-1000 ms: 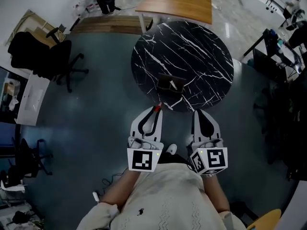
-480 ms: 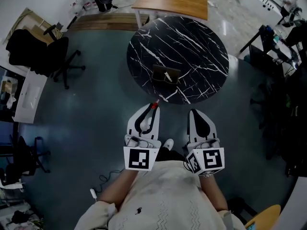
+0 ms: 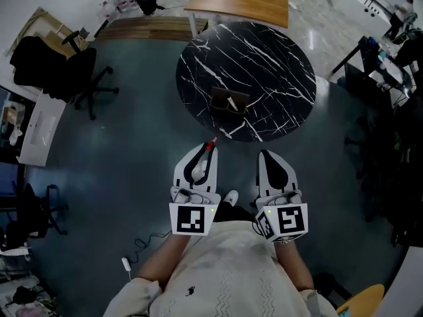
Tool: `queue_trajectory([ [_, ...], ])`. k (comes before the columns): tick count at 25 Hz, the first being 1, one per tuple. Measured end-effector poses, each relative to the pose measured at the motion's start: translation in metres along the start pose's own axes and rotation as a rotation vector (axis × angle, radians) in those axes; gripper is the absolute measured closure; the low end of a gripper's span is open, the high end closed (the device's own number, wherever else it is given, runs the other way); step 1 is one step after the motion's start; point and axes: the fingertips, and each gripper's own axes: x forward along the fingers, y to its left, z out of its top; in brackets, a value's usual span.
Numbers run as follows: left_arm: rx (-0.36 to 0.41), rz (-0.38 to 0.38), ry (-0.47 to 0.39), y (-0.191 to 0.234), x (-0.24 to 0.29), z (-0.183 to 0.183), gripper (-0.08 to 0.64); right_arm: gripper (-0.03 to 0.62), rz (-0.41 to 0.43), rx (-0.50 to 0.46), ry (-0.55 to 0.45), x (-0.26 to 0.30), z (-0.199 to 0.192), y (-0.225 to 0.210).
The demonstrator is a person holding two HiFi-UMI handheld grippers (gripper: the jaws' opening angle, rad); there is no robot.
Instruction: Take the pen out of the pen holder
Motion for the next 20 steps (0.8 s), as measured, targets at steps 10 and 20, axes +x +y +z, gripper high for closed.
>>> queue_trajectory([
  [10,0.001,0.030,0.006,0.003,-0.006,-0.001,0.499,0.575,0.007,0.021,0.006,0.002,-0.002,-0.003],
  [20,0.019,0.012,0.023,-0.007,-0.003,-0.007,0.499,0.575,0.003,0.025,-0.006,-0.001,-0.003,-0.012],
])
